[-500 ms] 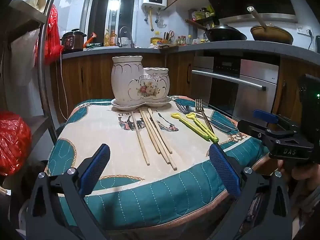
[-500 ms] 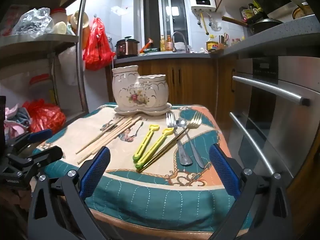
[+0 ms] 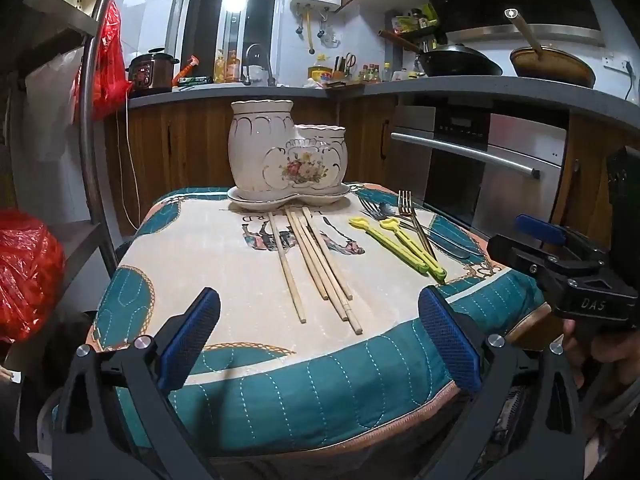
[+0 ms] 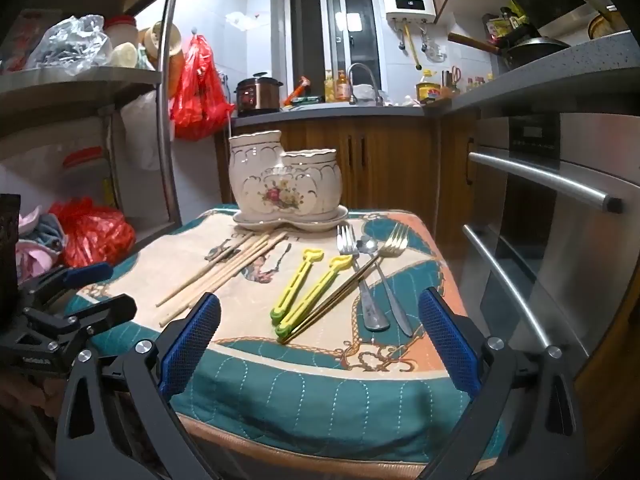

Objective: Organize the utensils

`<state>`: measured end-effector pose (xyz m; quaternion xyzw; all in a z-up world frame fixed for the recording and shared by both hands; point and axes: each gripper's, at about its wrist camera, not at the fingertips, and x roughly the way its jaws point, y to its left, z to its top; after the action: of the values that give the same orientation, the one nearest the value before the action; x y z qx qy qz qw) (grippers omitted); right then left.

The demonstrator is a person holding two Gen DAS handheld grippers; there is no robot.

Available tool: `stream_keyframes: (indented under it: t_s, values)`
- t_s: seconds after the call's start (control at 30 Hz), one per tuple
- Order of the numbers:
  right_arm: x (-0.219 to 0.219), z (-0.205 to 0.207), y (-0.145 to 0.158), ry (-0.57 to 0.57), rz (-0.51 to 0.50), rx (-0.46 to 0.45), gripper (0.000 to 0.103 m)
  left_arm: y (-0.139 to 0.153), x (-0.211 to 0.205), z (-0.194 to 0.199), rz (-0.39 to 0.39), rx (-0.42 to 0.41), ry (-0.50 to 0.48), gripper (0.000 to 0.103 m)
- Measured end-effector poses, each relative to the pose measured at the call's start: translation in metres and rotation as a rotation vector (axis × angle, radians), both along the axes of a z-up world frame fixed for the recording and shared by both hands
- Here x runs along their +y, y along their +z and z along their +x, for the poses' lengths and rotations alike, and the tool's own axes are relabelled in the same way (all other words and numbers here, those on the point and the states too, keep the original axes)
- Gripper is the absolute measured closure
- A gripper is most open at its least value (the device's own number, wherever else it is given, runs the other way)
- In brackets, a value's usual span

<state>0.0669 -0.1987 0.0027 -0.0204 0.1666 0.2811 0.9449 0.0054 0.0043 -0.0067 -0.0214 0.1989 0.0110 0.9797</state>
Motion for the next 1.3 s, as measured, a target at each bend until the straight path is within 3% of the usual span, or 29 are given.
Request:
stream_keyframes:
  t_s: [1.3]
  values:
    - [0.0001,-0.0010,-0.0031,0.011,0.001,0.002,0.005,0.0010,-0.0057,0.0014,0.007,0.002,-0.016,0.005]
